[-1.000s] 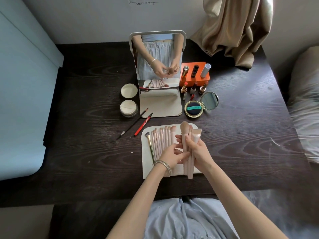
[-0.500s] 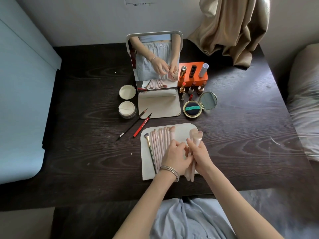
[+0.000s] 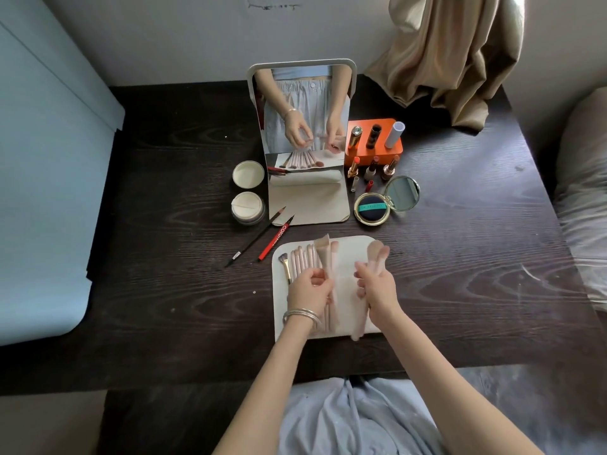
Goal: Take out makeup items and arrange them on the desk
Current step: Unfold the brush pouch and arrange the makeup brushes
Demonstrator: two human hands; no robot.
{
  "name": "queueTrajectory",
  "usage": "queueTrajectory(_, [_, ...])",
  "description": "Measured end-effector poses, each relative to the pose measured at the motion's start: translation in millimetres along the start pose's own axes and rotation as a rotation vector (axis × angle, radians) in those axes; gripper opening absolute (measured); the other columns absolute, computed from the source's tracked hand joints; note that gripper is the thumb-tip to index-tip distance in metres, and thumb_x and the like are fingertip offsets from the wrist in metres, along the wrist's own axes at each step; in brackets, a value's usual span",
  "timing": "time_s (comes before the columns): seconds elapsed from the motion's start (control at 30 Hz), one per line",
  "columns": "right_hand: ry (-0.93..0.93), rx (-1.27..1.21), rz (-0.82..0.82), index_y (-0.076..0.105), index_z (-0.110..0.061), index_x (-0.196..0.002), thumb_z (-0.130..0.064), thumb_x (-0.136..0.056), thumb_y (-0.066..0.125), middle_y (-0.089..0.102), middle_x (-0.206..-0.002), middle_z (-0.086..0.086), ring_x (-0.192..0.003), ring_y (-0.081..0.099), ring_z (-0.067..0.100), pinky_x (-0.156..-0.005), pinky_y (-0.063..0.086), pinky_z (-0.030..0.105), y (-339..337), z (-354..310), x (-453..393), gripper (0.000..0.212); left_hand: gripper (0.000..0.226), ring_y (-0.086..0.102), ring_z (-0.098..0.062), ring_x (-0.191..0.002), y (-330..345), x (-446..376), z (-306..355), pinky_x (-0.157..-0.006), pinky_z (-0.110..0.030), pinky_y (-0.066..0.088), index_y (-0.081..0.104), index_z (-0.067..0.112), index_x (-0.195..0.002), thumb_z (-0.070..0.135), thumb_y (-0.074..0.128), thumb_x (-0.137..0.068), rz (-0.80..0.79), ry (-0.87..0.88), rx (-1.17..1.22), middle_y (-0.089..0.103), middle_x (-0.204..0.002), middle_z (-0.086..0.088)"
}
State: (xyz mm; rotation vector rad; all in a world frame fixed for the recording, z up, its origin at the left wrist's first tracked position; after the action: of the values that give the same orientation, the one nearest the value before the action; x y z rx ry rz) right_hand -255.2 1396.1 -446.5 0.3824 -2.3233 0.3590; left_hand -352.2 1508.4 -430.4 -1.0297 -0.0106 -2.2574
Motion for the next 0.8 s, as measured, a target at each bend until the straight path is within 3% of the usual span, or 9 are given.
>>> queueTrajectory(0.1, [-0.153, 0.386, 0.019, 0.056, -0.009, -0.074, -0.021, -0.084, 0.064, 0.052, -0.063, 0.001, -0.059, 0.048, 0.015, -0.061, 0.041, 0.029, 8.3, -2.2, -7.9, 0.018, 0.026, 0.063, -0.016, -0.077, -15.9, -7.5, -7.2, -0.081, -0.039, 0.058, 0.063, 0.011, -0.111, 0.014, 0.062, -0.085, 0.046, -0.024, -0.054, 0.058, -0.081, 0.008])
queueTrajectory(0.23, [-0.233, 0.585, 0.008, 0.051, -0.009, -0.072, -0.024, -0.078, 0.069, 0.052, -0.063, -0.002, -0.062, 0.051, 0.017, -0.054, 0.034, 0.027, 27.4, -1.9, -8.4, 0.025, 0.032, 0.065, -0.016, -0.084, -20.4, -7.9, -8.5, -0.084, -0.037, 0.057, 0.063, 0.011, -0.117, 0.016, 0.062, -0.085, 0.046, -0.034, -0.099, 0.063, -0.093, 0.003])
queueTrajectory(0.33, [-0.235, 0.618, 0.049, 0.054, -0.010, -0.080, -0.027, -0.075, 0.071, 0.057, -0.071, -0.003, -0.069, 0.056, 0.018, -0.057, 0.034, 0.028, 32.3, -0.1, -9.6, 0.024, 0.032, 0.066, -0.020, -0.093, -20.7, -8.0, -8.6, -0.087, -0.039, 0.055, 0.066, 0.013, -0.113, 0.019, 0.065, -0.082, 0.064, -0.019, -0.149, 0.067, -0.094, 0.001])
queueTrajectory(0.53, [-0.175, 0.472, 0.055, 0.060, -0.005, -0.092, -0.023, -0.075, 0.076, 0.062, -0.083, 0.004, -0.078, 0.060, 0.021, -0.067, 0.042, 0.030, 16.3, -7.7, -6.2, 0.030, 0.025, 0.068, -0.020, -0.088, -13.7, -7.3, 1.1, -0.085, -0.037, 0.055, 0.070, 0.017, -0.103, 0.022, 0.065, -0.080, 0.059, 0.055, -0.246, 0.071, -0.088, 0.001])
queueTrajectory(0.67, [-0.160, 0.406, 0.104, 0.061, -0.007, -0.088, -0.020, -0.074, 0.076, 0.062, -0.080, 0.002, -0.073, 0.059, 0.015, -0.061, 0.041, 0.025, -9.5, -8.9, -2.0, 0.025, 0.022, 0.066, -0.017, -0.089, 1.8, -7.8, 19.1, -0.081, -0.025, 0.051, 0.069, 0.015, -0.104, 0.020, 0.061, -0.084, 0.064, 0.162, -0.400, 0.072, -0.091, -0.003])
queueTrajectory(0.8, [-0.168, 0.437, 0.127, 0.055, -0.007, -0.082, -0.015, -0.076, 0.075, 0.056, -0.076, -0.001, -0.068, 0.054, 0.011, -0.056, 0.039, 0.021, -19.1, -7.2, -4.6, 0.022, 0.015, 0.065, -0.020, -0.086, 19.0, -10.6, 27.0, -0.076, -0.029, 0.053, 0.068, 0.012, -0.095, 0.021, 0.061, -0.085, 0.043, 0.169, -0.547, 0.069, -0.087, -0.005])
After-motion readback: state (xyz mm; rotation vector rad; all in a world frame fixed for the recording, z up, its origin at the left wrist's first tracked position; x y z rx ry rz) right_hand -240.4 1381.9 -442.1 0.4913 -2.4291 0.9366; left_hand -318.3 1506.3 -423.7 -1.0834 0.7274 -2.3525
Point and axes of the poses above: each hand's wrist, its own x-axis away from the middle knuckle, its own y-axis out of the palm, z = x × y, the point moved 6 cm from there along -x, towards the middle knuckle
